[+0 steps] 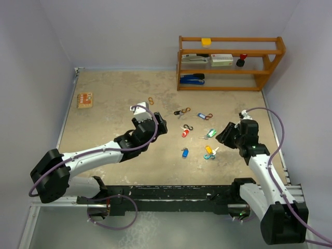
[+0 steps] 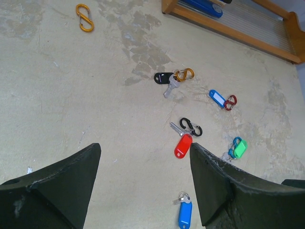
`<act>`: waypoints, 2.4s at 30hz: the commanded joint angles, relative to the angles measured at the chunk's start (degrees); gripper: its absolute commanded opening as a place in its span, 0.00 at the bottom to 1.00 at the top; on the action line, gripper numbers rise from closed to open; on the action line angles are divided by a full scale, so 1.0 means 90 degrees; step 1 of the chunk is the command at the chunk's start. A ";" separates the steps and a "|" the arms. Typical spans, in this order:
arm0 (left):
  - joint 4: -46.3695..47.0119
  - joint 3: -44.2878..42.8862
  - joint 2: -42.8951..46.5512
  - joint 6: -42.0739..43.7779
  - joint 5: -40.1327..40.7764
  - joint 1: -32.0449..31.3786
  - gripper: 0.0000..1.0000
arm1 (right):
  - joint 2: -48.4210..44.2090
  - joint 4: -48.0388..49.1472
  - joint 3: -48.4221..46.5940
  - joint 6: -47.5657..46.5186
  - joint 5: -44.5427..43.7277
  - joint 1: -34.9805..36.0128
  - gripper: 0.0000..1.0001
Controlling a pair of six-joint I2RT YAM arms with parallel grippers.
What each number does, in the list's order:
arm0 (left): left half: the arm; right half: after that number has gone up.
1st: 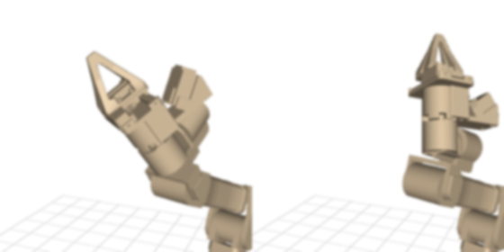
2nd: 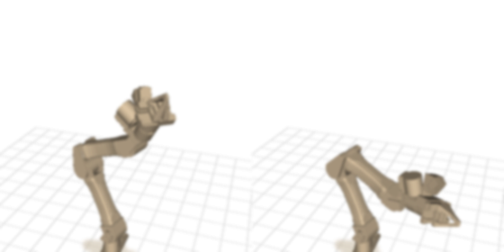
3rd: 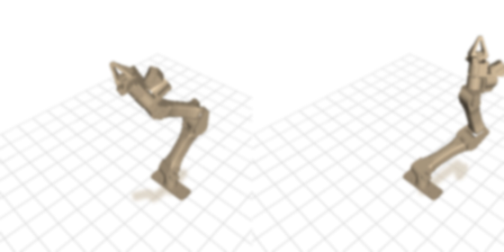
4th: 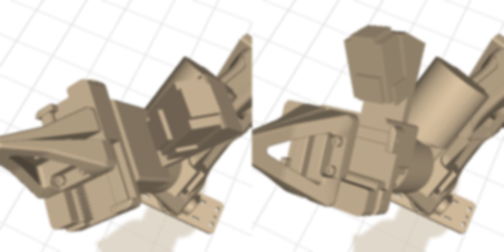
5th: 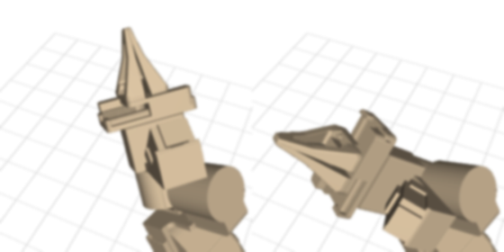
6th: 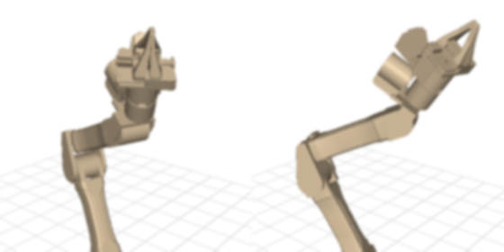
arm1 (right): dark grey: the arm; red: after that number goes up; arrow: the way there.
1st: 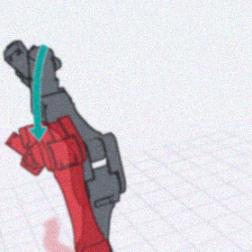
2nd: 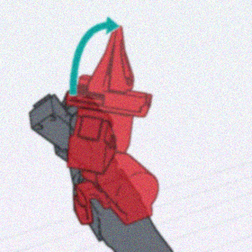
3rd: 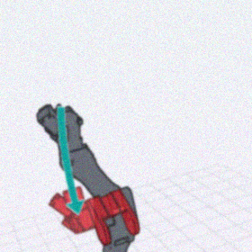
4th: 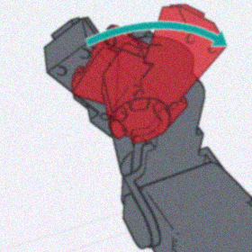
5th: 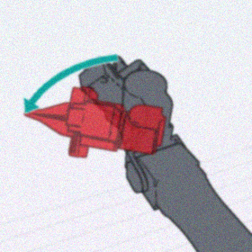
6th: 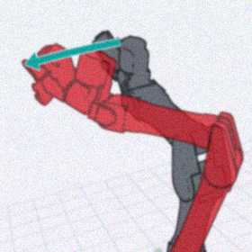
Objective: Put the keys on the keyring
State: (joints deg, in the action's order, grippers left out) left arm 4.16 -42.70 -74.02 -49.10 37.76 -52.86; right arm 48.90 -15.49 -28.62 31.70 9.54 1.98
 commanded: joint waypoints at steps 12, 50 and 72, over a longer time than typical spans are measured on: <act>0.0012 -0.0144 -0.0030 -0.0182 0.0101 0.0112 0.73 | 0.1444 0.1065 -0.0994 0.0054 -0.0717 0.2516 0.40; -0.0434 -0.0090 0.0151 -0.0306 -0.0250 0.0639 0.72 | 0.3477 0.0058 -0.1837 -0.0108 -0.1704 0.4486 0.46; -0.0306 0.0125 0.0365 -0.0296 -0.0346 0.0692 0.72 | 0.3615 -0.0027 -0.1485 0.1426 -0.2308 0.5169 0.58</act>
State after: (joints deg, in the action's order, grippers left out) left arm -0.54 -42.15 -73.08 -51.48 34.72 -47.27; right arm 80.36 -16.40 -42.26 41.19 -9.61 47.77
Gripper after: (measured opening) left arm 0.723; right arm 0.580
